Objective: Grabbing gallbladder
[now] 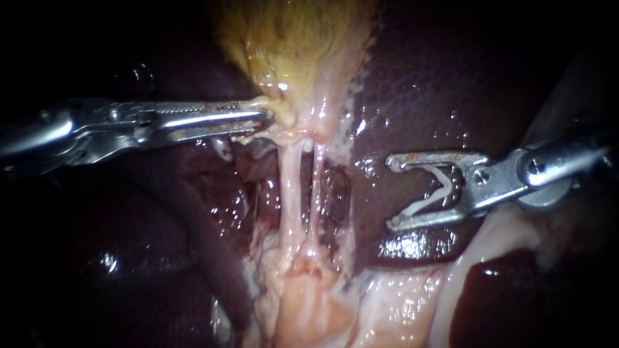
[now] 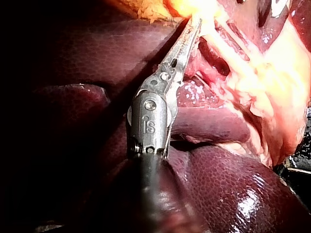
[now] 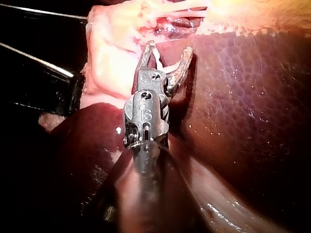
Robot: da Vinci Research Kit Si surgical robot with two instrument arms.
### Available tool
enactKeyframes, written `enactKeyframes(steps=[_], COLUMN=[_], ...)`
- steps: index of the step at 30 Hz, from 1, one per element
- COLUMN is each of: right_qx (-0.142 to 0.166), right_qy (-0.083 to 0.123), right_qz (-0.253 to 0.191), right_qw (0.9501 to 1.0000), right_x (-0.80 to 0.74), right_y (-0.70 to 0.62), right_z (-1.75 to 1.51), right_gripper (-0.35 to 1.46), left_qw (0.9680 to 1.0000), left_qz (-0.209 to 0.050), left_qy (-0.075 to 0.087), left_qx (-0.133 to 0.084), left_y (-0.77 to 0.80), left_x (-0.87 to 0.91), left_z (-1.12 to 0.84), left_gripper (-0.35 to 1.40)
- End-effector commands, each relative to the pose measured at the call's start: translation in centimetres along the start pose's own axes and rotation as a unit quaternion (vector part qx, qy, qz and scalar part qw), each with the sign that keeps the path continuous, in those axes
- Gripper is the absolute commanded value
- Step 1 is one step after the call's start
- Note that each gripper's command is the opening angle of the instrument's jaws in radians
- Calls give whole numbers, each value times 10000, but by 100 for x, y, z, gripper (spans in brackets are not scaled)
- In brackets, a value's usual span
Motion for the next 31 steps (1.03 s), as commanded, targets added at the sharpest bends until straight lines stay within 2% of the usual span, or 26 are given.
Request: enactKeyframes(steps=[1, 5, 9, 14, 17, 20, 31], right_qx=[1, 2, 3, 3, 2, 3, 2], right_qy=[-1, -1, 0, 0, 0, 0, 0], right_qz=[-1, -2, -2, -2, -2, -2, -2], right_qw=[10000, 10000, 10000, 10000, 10000, 10000, 10000], right_x=[0, 0, 0, 0, 0, 0, 0], right_y=[0, 0, 0, 0, 0, 0, 0], right_z=[0, -1, -1, -1, -1, -1, -1], right_gripper=[50, 50, 50, 50, 50, 50, 50], left_qw=[10000, 9999, 9997, 9993, 9991, 9990, 9990], left_qz=[-35, -127, -194, -332, -377, -398, -407], left_qy=[-16, -23, -57, 121, 180, 187, 186], left_qx=[-7, -47, -105, -118, -67, -17, 96], left_y=[0, 3, 6, 4, 1, -2, 0], left_x=[1, 14, 39, 71, 80, 82, 79], left_z=[-2, -13, -35, -67, -80, -87, -85], left_gripper=[-35, -35, -35, -35, -35, -35, -35])
